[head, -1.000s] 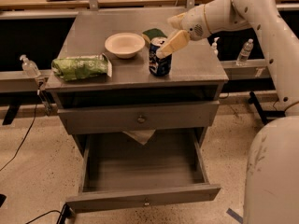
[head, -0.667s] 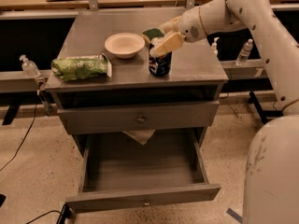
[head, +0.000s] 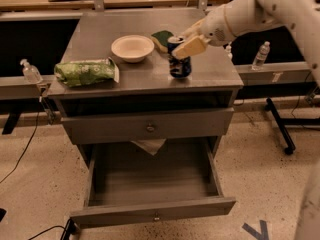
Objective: Place pepsi can into middle drawer
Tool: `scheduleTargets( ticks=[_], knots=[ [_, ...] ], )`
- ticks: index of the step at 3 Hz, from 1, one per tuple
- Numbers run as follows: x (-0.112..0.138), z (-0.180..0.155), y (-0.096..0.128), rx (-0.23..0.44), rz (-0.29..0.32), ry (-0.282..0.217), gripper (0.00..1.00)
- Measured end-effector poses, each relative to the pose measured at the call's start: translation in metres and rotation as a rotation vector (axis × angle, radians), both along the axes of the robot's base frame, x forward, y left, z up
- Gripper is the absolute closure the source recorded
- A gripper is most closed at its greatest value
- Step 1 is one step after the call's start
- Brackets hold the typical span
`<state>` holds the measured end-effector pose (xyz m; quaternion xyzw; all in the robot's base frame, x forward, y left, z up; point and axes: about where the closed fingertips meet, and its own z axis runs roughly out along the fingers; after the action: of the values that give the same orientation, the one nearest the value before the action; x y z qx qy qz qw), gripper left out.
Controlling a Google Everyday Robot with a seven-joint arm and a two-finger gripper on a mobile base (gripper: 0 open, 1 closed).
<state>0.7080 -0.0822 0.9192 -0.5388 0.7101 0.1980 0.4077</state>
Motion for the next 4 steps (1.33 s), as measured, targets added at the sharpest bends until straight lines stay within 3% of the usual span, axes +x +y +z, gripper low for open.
scheduleTargets(
  ticks=[1, 2, 4],
  knots=[
    [-0.014, 0.023, -0.020, 0.018, -0.032, -0.055, 0.93],
    [-0.039, 0.060, -0.050, 0.091, -0.052, -0.167, 1.00],
    [-0.053, 0.042, -0.039, 0.117, -0.030, -0.159, 1.00]
  ],
)
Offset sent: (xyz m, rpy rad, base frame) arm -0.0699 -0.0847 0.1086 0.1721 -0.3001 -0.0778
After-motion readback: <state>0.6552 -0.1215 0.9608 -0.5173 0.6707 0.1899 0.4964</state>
